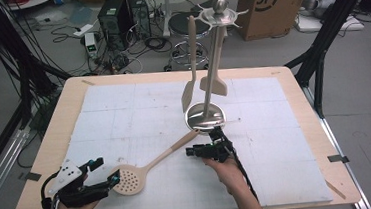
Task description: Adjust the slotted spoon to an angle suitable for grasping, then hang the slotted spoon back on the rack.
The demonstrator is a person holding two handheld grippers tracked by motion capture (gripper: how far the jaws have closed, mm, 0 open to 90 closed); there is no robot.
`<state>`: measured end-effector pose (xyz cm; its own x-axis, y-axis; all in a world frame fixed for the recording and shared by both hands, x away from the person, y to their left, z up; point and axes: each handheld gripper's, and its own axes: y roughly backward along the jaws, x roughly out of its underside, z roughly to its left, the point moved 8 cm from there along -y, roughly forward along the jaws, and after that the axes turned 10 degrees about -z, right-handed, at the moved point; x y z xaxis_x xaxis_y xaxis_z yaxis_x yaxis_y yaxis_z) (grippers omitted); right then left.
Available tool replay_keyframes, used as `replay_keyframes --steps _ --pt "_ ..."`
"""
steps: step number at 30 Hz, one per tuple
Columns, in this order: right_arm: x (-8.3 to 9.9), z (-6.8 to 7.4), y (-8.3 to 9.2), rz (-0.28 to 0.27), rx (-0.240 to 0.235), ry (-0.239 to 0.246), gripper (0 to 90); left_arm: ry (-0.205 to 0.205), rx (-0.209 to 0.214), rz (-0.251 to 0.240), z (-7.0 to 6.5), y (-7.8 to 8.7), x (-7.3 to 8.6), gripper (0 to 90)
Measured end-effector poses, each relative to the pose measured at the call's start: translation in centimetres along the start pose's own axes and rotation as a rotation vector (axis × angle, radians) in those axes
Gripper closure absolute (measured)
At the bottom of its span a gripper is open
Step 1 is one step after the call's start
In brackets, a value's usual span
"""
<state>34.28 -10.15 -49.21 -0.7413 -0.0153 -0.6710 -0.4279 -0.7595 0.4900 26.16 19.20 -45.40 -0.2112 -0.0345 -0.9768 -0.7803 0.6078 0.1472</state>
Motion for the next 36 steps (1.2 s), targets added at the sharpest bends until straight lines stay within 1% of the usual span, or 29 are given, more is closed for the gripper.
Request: replay_keyframes --steps 2,6,8,10,11,13,18,20,22,23,24,26,28,32,35,36 --pt "0.1 -0.1 0.6 -0.002 0.004 -0.002 50.4 0.001 -0.001 0.0 0.0 -0.1 0.0 25.0" --pt "0.3 0.1 1.7 -0.026 -0.045 -0.015 48.4 -0.01 0.008 0.007 -0.1 -0.2 0.0 25.0" --pt "0.4 0.1 2.4 -0.043 -0.052 -0.006 48.2 -0.007 0.011 0.002 -0.1 -0.2 -0.2 25.2" --pt "0.4 0.1 3.1 -0.055 -0.065 -0.011 47.7 -0.005 0.022 -0.002 -0.2 -0.2 -0.4 25.7" --pt "0.4 0.1 3.5 -0.062 -0.069 -0.005 47.7 -0.006 0.025 -0.007 -0.3 -0.3 -0.6 26.4" --pt "0.5 0.1 4.1 -0.073 -0.07 0.003 47.1 -0.009 0.035 -0.01 -0.5 -0.4 -0.9 26.4" --pt "0.7 -0.2 5.3 -0.087 -0.069 0.021 46.3 0.014 0.074 -0.036 -1.1 -0.8 -2.3 26.2" --pt "0.8 -0.5 5.8 -0.091 -0.063 0.03 46.1 0.025 0.103 -0.026 -1.4 -1.1 -2.7 26.0" --pt "0.8 -0.6 6.3 -0.097 -0.058 0.036 46.1 0.019 0.112 -0.024 -1.7 -1.4 -3.2 25.8" --pt "0.8 -0.7 6.4 -0.1 -0.059 0.043 46.1 0.033 0.128 -0.017 -1.9 -1.5 -3.4 25.7" --pt "0.8 -0.6 6.7 -0.103 -0.062 0.042 46.1 0.037 0.142 -0.007 -2.0 -1.7 -3.5 25.5" --pt "0.7 -0.6 7.0 -0.103 -0.066 0.054 46.1 0.038 0.164 0.002 -2.4 -2.1 -3.7 25.5" --pt "0.5 -0.7 7.3 -0.112 -0.063 0.054 46.1 0.047 0.19 0.025 -2.7 -2.6 -3.5 25.5" --pt "0.6 -0.8 7.5 -0.11 -0.061 0.049 46.1 0.039 0.219 0.059 -3.1 -3.7 -3.7 25.5" --pt "0.7 -0.8 7.6 -0.109 -0.06 0.055 46.1 0.032 0.247 0.093 -3.5 -4.6 -3.9 25.5" --pt "0.7 -0.8 7.7 -0.113 -0.06 0.057 46.1 0.025 0.249 0.102 -3.5 -5.0 -4.0 25.5"
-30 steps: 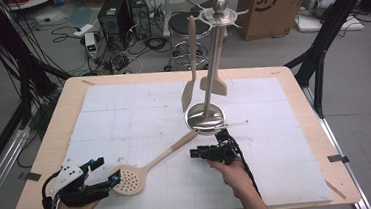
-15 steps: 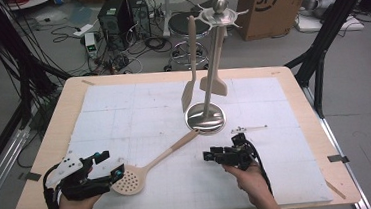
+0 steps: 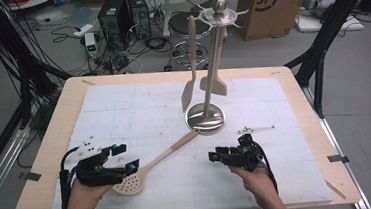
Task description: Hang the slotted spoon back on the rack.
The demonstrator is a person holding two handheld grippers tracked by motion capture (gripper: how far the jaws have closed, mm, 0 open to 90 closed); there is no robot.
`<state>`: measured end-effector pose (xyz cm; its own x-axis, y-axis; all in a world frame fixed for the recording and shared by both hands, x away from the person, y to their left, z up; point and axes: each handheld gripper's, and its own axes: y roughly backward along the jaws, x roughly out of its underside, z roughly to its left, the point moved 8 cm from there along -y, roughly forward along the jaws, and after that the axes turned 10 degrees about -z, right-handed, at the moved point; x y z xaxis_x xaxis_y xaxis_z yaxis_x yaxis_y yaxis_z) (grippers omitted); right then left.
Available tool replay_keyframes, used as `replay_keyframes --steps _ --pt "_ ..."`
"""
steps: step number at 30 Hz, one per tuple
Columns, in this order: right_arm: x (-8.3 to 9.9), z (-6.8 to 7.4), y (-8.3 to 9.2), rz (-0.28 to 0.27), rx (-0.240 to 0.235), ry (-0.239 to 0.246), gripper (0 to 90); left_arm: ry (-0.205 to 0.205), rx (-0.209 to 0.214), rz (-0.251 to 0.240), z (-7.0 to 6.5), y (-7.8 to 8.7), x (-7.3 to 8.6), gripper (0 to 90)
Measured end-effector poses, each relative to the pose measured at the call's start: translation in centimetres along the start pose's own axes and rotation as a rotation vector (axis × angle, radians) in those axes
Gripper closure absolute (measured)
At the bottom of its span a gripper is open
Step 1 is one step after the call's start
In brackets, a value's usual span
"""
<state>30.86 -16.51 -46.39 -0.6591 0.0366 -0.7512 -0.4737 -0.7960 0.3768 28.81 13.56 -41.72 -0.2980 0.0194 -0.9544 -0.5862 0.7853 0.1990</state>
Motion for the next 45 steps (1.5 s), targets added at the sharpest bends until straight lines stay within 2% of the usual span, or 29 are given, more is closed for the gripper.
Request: replay_keyframes --steps 5,7,10,15,23,31,35,40,45 --pt "0.1 0.0 0.5 -0.007 0.003 0.01 45.7 0.003 0.01 0.031 0.5 -1.4 -0.2 25.6" --pt "0.0 -0.1 0.7 -0.013 0.008 0.02 43.4 0.014 0.019 0.046 0.7 -2.0 -0.1 25.6" --pt "-0.2 -0.2 1.1 -0.026 0.015 0.031 37.7 0.007 0.028 0.074 0.7 -2.6 0.3 25.7" --pt "-0.4 -0.3 2.0 -0.059 0.014 0.037 30.1 0.016 0.053 0.079 0.3 -3.3 0.2 26.3" --pt "-1.0 -0.1 3.4 -0.129 0.022 0.074 28.9 0.039 0.075 0.134 0.1 -4.3 0.6 27.5" --pt "-1.8 0.8 4.8 -0.218 0.01 0.118 27.5 0.027 0.088 0.183 0.0 -5.5 0.0 27.5" --pt "-1.9 0.8 5.4 -0.244 0.017 0.128 27.2 0.037 0.091 0.233 0.2 -6.3 0.6 27.5" --pt "-2.0 0.4 5.7 -0.265 0.025 0.103 26.3 0.044 0.097 0.28 0.3 -6.9 1.3 27.7" --pt "-2.4 0.2 6.3 -0.32 0.033 0.146 26.4 0.056 0.094 0.322 0.5 -7.4 1.9 27.9"
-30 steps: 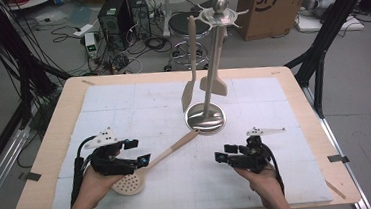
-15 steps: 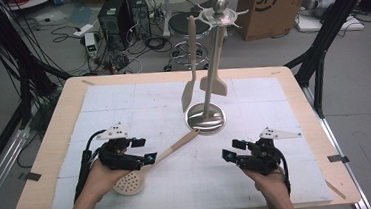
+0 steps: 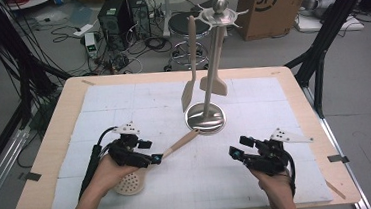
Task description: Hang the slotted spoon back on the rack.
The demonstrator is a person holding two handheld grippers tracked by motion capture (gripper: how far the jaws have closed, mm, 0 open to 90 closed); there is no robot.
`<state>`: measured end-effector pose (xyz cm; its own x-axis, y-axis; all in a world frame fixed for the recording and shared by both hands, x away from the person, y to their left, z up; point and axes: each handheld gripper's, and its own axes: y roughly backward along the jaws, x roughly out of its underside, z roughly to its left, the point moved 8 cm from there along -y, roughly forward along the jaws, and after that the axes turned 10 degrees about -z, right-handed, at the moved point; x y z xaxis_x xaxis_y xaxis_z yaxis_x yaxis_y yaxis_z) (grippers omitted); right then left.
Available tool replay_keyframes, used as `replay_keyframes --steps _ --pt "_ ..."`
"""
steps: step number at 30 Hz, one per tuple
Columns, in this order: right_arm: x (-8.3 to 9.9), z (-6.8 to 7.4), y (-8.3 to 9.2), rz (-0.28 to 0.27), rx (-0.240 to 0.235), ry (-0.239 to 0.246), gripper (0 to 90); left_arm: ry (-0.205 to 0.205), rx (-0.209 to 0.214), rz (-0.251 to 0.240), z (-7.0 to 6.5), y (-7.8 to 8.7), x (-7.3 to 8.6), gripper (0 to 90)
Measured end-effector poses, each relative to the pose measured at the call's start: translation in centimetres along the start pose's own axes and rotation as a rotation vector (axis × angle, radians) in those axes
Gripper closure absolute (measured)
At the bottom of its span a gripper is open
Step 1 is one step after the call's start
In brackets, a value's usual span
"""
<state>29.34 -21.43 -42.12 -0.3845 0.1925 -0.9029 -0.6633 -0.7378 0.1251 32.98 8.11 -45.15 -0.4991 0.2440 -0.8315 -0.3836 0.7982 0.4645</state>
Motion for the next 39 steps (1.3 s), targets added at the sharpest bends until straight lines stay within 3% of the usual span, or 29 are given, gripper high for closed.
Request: replay_keyframes --steps 9,12,19,22,26,33,39 --pt "0.2 0.0 -0.2 0.003 -0.005 0.003 26.5 0.03 -0.007 0.159 1.0 -1.4 1.7 33.8" --pt "0.2 0.0 -0.1 0.003 -0.004 -0.005 26.6 0.038 -0.015 0.188 1.1 -1.7 1.8 37.4" --pt "0.2 0.0 -0.2 0.004 -0.005 -0.007 26.7 0.068 -0.004 0.224 1.6 -2.3 1.9 40.9" --pt "0.1 -0.1 -0.2 0.002 -0.006 -0.005 26.8 0.097 0.02 0.243 1.8 -2.6 2.1 43.3" --pt "0.1 -0.1 -0.1 0.0 -0.004 -0.007 26.9 0.126 0.034 0.24 2.0 -2.8 1.9 44.2" --pt "0.1 -0.1 -0.2 -0.002 -0.003 -0.006 27.1 0.111 0.029 0.256 2.1 -3.4 2.0 45.8" --pt "0.1 -0.1 -0.2 0.003 -0.003 -0.011 27.3 0.148 0.05 0.271 2.4 -3.9 2.3 51.4"
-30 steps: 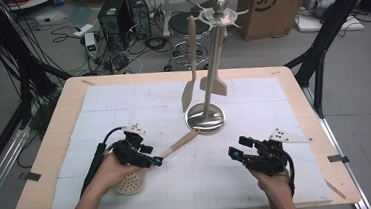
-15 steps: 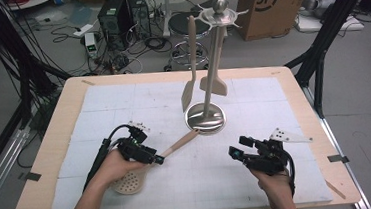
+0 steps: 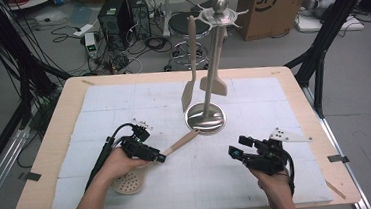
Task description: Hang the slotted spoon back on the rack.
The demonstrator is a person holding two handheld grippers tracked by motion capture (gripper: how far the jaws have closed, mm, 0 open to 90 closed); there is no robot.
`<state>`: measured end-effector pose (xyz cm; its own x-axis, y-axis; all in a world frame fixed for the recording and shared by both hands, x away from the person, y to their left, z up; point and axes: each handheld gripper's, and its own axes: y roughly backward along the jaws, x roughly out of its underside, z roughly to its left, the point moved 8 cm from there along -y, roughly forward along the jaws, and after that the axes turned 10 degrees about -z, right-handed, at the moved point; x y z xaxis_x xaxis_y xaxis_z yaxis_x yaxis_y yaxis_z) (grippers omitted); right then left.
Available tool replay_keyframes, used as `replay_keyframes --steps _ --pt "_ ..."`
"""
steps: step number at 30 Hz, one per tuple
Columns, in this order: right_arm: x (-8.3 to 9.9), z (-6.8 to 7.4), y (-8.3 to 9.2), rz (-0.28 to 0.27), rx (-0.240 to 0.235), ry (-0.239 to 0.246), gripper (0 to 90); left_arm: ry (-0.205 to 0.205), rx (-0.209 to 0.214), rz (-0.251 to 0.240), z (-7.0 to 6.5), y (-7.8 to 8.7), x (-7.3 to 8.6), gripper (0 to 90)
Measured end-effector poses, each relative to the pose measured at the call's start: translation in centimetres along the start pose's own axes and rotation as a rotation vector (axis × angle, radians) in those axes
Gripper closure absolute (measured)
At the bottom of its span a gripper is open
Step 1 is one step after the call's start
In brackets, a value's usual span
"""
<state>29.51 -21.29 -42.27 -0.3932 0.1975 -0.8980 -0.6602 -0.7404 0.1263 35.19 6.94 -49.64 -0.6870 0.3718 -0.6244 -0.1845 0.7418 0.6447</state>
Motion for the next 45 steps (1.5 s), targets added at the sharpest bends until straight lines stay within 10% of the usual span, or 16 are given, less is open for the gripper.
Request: replay_keyframes --steps 45 --pt "0.4 0.2 -1.2 0.02 -0.005 -0.003 28.6 -0.198 -0.175 0.048 -0.8 -1.4 0.4 77.4"
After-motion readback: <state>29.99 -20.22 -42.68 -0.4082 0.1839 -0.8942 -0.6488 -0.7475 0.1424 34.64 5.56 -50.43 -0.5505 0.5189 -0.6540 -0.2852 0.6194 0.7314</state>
